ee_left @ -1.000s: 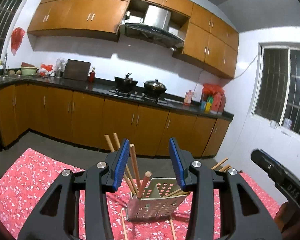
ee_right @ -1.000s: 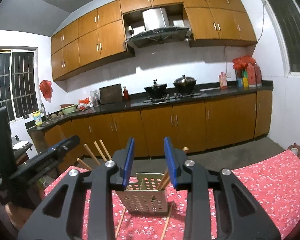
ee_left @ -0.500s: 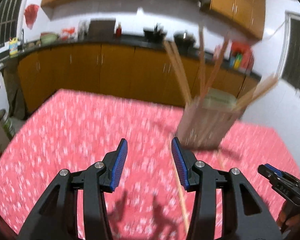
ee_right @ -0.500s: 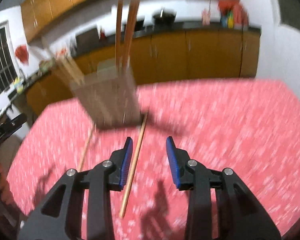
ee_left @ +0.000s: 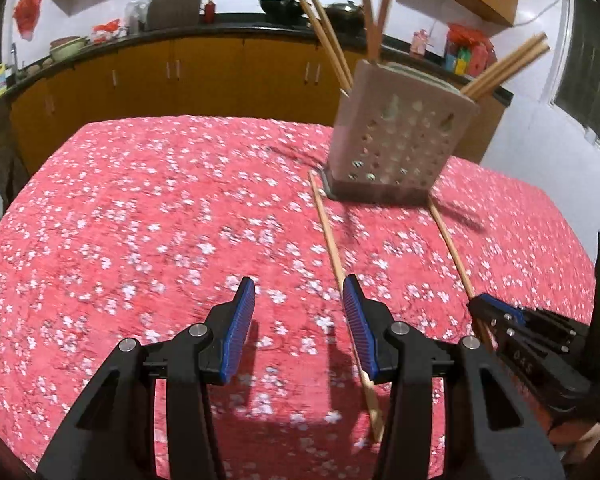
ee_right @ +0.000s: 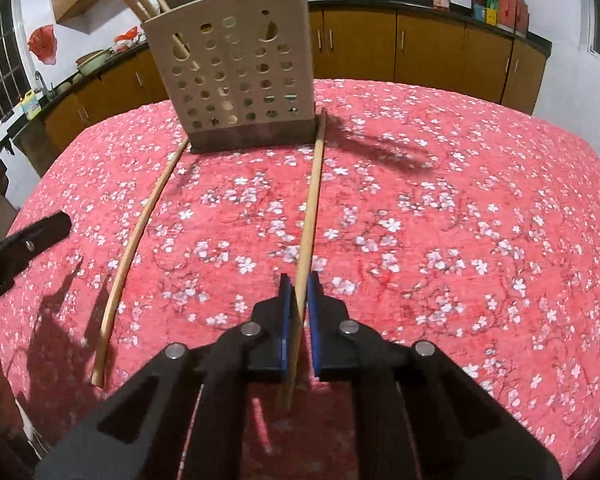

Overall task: Organize utensils
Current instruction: 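Grasp another chopstick with the left tool while the right tool grasps one too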

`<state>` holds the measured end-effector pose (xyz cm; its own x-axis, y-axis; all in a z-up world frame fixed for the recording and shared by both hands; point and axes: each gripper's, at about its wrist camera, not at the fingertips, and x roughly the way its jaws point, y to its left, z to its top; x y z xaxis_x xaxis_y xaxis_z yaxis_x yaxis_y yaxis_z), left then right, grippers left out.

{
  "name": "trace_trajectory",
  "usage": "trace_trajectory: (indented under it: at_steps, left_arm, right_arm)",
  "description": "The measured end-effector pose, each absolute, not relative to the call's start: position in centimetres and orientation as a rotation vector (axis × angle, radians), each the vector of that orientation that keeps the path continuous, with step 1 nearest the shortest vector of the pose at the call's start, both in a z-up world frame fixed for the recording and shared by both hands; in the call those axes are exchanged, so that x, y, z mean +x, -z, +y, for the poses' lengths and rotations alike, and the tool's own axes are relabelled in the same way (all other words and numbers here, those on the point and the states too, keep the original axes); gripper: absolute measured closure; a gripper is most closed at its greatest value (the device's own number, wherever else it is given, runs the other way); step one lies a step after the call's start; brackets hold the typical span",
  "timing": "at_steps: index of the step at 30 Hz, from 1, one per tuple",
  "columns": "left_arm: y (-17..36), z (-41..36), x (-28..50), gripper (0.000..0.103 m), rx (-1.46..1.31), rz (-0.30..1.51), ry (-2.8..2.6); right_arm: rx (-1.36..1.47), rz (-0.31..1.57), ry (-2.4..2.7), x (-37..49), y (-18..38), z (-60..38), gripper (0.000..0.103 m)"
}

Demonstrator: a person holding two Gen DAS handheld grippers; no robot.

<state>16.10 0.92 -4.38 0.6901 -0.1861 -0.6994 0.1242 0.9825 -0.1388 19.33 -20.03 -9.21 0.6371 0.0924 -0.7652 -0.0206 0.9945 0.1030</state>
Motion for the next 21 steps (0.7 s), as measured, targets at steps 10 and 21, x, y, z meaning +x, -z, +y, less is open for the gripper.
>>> trace_trajectory:
  at_steps: [10, 21]
  left_arm:
    - [6.3, -2.1, 17.1, 0.057, -0.022, 0.866, 0.206]
    - [7.8, -2.6, 18.9, 0.095, 0.054, 0.897, 0.132]
  right_arm:
    - [0.173, 0.882, 0.081, 19.6, 9.2, -25.2, 0.095]
    - [0.148, 0.891, 0.057, 20.0, 9.2, -24.8, 0.095]
